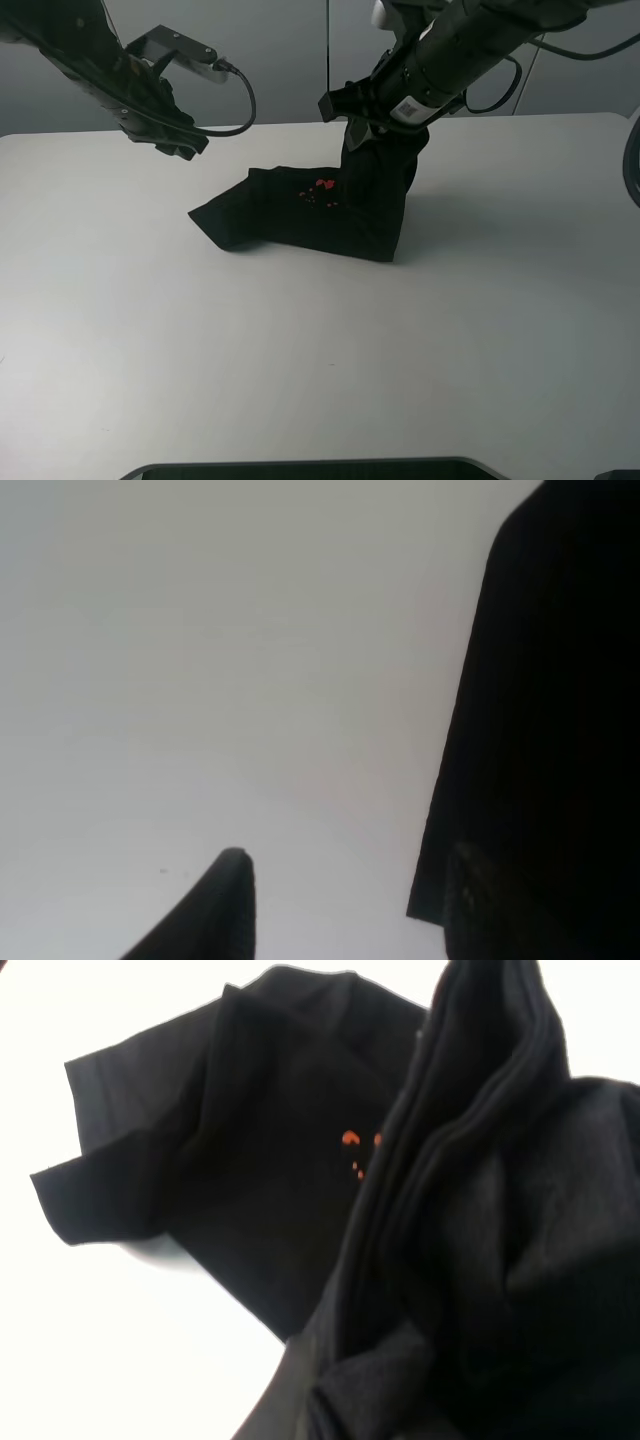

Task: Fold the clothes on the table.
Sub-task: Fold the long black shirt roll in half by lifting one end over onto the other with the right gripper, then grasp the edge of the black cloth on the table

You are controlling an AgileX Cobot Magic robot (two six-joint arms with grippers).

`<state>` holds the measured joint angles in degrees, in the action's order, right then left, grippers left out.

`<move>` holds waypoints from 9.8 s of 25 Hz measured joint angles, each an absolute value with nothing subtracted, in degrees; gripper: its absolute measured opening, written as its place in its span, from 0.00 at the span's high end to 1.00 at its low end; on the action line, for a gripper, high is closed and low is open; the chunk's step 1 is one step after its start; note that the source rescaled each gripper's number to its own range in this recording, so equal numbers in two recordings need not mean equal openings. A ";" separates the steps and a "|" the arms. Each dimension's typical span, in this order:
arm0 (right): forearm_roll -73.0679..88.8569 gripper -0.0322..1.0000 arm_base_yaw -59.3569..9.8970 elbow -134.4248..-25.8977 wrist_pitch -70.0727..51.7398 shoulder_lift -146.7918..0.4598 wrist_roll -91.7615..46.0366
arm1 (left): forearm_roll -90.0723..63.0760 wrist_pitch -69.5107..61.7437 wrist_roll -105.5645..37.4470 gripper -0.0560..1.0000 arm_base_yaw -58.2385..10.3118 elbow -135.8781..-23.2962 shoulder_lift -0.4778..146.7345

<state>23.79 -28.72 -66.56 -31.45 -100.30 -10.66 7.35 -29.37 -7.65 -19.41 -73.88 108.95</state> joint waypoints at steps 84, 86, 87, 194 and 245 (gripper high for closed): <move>15.48 0.97 -31.95 -89.59 -45.88 -124.81 -17.29 | 6.04 -31.54 -7.65 0.41 -26.87 -78.54 90.46; 20.20 0.97 -31.95 -89.44 -43.26 -125.18 -19.95 | 5.95 -31.54 -7.65 0.41 -27.01 -78.54 91.04; 22.34 0.97 -31.95 -89.44 -41.86 -125.63 -21.06 | 5.95 -31.54 -7.65 0.41 -27.01 -78.54 91.38; 38.49 0.97 -23.35 -82.36 -48.80 -132.25 -31.25 | 1.17 -36.79 -3.66 0.95 -32.59 -78.91 110.20; 40.43 0.97 -23.35 -82.22 -50.00 -132.25 -31.92 | -39.95 -40.98 -40.03 0.95 -22.27 -78.91 121.34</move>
